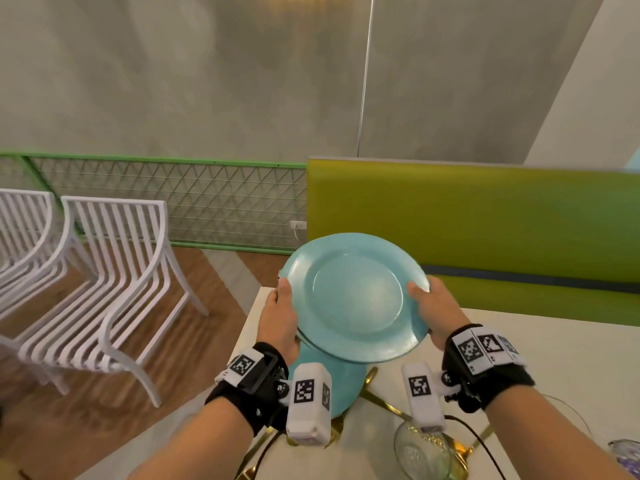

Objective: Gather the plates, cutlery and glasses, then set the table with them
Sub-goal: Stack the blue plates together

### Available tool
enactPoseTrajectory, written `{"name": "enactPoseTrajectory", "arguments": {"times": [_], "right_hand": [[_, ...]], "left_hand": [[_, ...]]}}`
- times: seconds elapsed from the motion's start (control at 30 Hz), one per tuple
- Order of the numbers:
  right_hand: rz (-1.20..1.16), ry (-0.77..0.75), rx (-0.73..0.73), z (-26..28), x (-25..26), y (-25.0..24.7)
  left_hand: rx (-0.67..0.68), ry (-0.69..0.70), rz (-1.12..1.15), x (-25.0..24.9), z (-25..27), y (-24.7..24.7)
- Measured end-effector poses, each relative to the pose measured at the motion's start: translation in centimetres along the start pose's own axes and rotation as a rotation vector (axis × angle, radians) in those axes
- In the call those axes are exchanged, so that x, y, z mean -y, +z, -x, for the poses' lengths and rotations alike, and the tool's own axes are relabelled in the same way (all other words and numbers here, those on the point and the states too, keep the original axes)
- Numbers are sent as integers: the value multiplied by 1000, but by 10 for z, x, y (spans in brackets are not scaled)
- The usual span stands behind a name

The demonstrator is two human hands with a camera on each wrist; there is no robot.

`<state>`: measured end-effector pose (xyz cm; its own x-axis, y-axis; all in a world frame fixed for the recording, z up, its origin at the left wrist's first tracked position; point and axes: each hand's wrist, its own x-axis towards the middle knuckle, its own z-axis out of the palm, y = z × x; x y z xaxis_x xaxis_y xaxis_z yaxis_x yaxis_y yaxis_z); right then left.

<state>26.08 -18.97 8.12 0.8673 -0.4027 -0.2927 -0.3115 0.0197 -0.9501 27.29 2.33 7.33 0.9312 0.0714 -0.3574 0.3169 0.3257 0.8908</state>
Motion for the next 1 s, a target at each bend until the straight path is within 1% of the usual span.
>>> {"name": "enactPoseTrajectory", "arguments": {"times": [0.07, 0.17, 0.23, 0.33, 0.37, 0.47, 0.5, 0.53, 0.6, 0.67, 0.8, 0.93, 1.0], "right_hand": [[-54, 34, 26, -1, 0, 8], [-68, 79, 7, -3, -6, 12], [-96, 103, -15, -6, -11, 13], [-118, 63, -54, -7, -11, 10], [-119, 41, -66, -8, -10, 8], [-117, -15, -86, -10, -6, 0], [-103, -30, -96, -12, -6, -3], [-91, -44, -107, -13, -6, -5], [-81, -53, -126, -16, -6, -9], [-82, -45, -143, -19, -6, -11], [-89, -11, -153, -20, -10, -11], [-83, 25, -153, -23, -15, -4], [-81, 41, -143, -26, -19, 2]], "left_hand": [[-2, -44, 39, 1, -6, -8], [10, -108, 86, 3, -13, -17], [29, -130, 24, 5, -18, -21], [-27, -177, -217, 12, -30, -37], [-51, -188, -360, 19, -38, -46], [-135, -259, -942, 44, -55, -74], [-137, -296, -1028, 54, -57, -81], [-134, -344, -1060, 62, -58, -86], [-127, -408, -1085, 77, -62, -93], [-108, -437, -1077, 88, -67, -97], [-84, -423, -986, 93, -73, -101], [-75, -351, -742, 98, -96, -101], [-66, -307, -540, 91, -99, -96]]}}
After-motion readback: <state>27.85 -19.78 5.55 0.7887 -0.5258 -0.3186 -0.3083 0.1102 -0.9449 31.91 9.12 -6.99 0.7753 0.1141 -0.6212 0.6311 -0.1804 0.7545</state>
